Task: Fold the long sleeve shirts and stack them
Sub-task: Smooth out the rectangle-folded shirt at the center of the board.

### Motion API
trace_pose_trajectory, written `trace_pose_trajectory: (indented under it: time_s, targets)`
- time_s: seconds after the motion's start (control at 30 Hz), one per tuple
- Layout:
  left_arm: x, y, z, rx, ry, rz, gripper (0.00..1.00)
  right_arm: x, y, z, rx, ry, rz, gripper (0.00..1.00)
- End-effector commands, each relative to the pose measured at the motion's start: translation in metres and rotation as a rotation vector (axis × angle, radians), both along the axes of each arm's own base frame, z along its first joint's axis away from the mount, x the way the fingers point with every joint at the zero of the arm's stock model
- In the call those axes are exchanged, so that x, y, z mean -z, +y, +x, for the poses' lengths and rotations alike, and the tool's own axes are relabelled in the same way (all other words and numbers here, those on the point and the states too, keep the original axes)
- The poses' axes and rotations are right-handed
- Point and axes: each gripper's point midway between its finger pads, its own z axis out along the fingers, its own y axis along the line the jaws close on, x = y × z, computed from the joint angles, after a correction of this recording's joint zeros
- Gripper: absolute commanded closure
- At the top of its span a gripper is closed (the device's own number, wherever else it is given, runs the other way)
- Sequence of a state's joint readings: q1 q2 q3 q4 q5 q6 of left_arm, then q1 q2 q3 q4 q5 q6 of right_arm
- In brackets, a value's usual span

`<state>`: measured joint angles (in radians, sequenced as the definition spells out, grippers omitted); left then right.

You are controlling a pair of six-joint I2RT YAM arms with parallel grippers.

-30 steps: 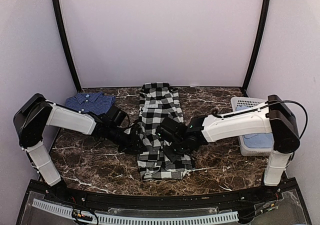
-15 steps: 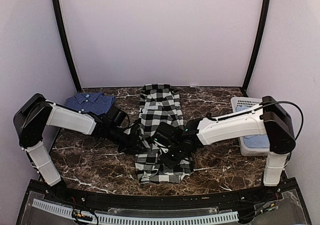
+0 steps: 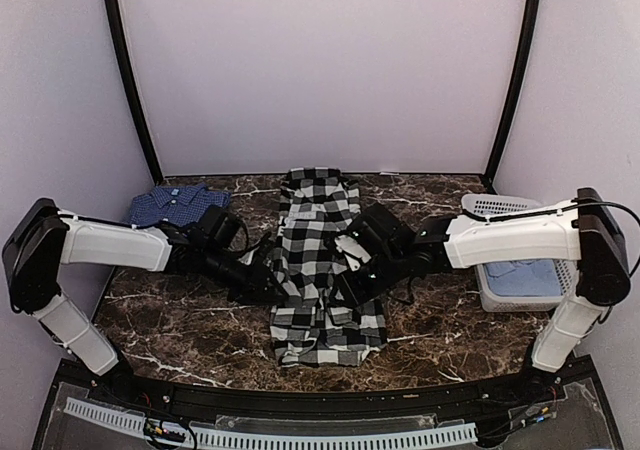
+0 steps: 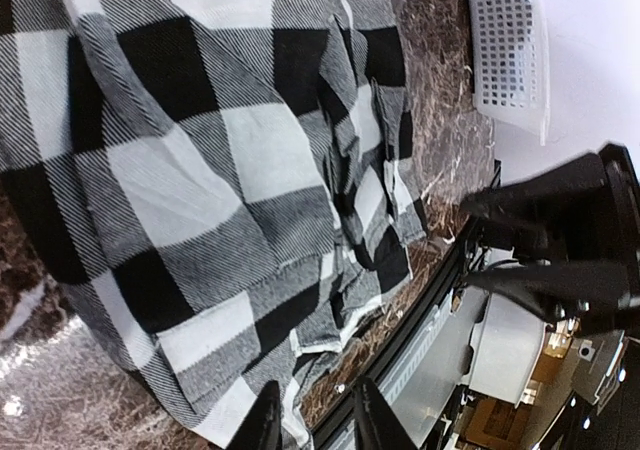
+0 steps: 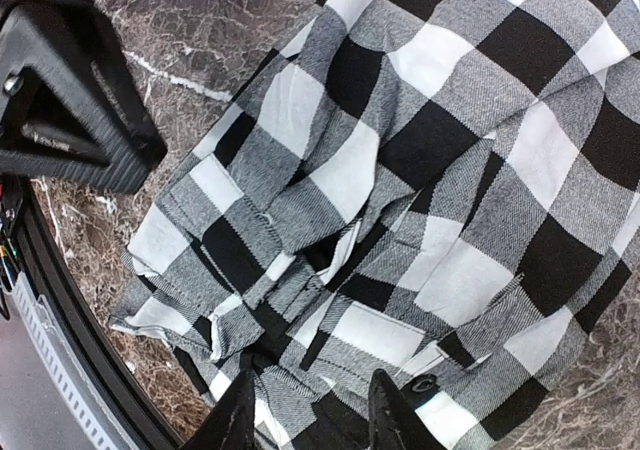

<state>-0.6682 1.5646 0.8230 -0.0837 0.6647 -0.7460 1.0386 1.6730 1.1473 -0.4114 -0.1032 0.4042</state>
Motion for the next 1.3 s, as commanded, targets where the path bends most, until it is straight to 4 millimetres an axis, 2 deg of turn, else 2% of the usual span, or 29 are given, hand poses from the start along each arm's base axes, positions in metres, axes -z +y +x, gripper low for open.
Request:
trace_pose_trajectory:
  time_s: [0.0, 0.2, 0.3, 0.47, 0.63, 0.77, 0.97, 1.03, 1.1, 1.27]
  targets:
    - [0.002, -0.004, -0.035, 0.101, 0.040, -0.028, 0.76, 0.012, 0.000, 0.003, 0.042, 0.086, 0.100, 0.65]
    - [0.022, -0.014, -0.078, 0.218, 0.122, -0.028, 0.77, 0.029, -0.007, 0.013, 0.103, 0.140, 0.163, 0.67]
    - [0.044, -0.007, -0.097, 0.244, 0.184, 0.018, 0.77, 0.043, -0.014, 0.012, 0.128, 0.166, 0.152, 0.68]
    - [0.066, 0.008, -0.108, 0.247, 0.229, 0.111, 0.77, 0.056, -0.025, 0.009, 0.157, 0.188, 0.134, 0.68]
    - [0.071, 0.017, -0.111, 0.256, 0.233, 0.177, 0.77, 0.050, -0.031, 0.008, 0.167, 0.177, 0.134, 0.68]
    - [0.054, 0.016, -0.108, 0.266, 0.197, 0.169, 0.77, 0.037, -0.043, 0.009, 0.191, 0.149, 0.131, 0.66]
    - [0.006, 0.006, -0.099, 0.280, 0.084, 0.081, 0.76, 0.025, -0.071, 0.009, 0.258, 0.153, 0.187, 0.54]
    - [-0.005, 0.005, -0.087, 0.252, 0.032, 0.073, 0.75, 0.027, -0.080, 0.007, 0.278, 0.174, 0.216, 0.50]
    - [-0.007, 0.011, -0.070, 0.190, -0.004, 0.085, 0.74, 0.029, -0.086, 0.002, 0.289, 0.215, 0.254, 0.47]
    - [-0.004, 0.030, -0.026, 0.023, -0.039, 0.088, 0.73, 0.033, -0.095, -0.006, 0.312, 0.268, 0.297, 0.46]
